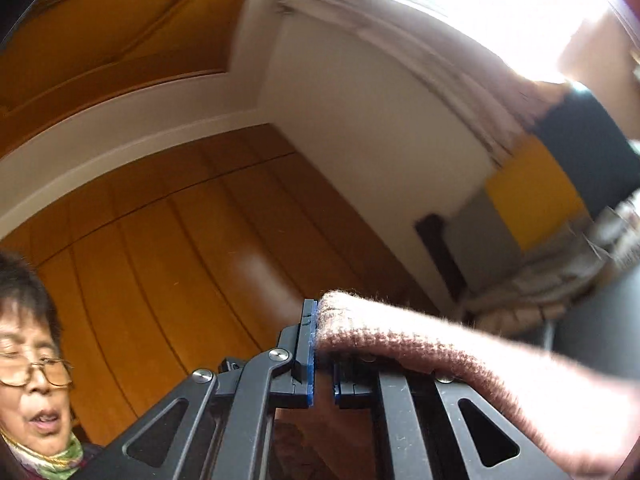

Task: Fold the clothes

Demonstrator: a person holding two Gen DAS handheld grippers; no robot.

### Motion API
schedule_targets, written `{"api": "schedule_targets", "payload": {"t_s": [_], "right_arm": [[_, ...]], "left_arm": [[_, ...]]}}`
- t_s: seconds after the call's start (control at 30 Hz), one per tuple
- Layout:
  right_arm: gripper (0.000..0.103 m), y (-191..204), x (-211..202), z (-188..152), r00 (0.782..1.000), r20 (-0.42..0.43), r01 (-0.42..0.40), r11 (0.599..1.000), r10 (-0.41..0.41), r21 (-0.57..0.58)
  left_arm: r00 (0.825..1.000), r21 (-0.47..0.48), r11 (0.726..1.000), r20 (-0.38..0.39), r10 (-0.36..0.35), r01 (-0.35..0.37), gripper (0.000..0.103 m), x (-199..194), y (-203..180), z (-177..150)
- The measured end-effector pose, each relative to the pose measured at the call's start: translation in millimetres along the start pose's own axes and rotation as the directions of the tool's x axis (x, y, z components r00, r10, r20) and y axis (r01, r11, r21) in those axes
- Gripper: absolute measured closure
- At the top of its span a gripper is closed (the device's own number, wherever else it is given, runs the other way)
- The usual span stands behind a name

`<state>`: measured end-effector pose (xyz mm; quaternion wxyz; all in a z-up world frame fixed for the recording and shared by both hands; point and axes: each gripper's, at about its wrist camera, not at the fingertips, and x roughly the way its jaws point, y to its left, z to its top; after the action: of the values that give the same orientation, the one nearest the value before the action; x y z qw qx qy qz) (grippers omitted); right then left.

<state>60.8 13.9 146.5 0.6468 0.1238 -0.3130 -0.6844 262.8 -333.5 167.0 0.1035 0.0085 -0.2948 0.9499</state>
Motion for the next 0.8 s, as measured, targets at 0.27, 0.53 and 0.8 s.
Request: {"api": "schedule_targets", "payload": {"t_s": [0.27,0.53,0.8], "right_arm": [[0.097,25.9,8.1,9.6,0.996,0.072,-0.057,0.998,0.059,-0.036],[0.096,-91.2,100.0,46.3,0.968,-0.006,0.249,0.968,-0.249,0.021],[0.043,-266.1,162.6,-22.1,0.790,-0.412,0.560,0.808,-0.454,0.184]], "left_arm": [[1.000,0.059,0.998,-0.029,-0.002,0.004,0.099,0.6,-0.7,27.1],[0.935,0.087,0.956,-0.202,0.292,-0.280,0.096,143.0,110.8,11.5],[0.603,0.155,0.815,-0.599,0.527,-0.558,0.091,202.3,273.5,-89.1]]}}
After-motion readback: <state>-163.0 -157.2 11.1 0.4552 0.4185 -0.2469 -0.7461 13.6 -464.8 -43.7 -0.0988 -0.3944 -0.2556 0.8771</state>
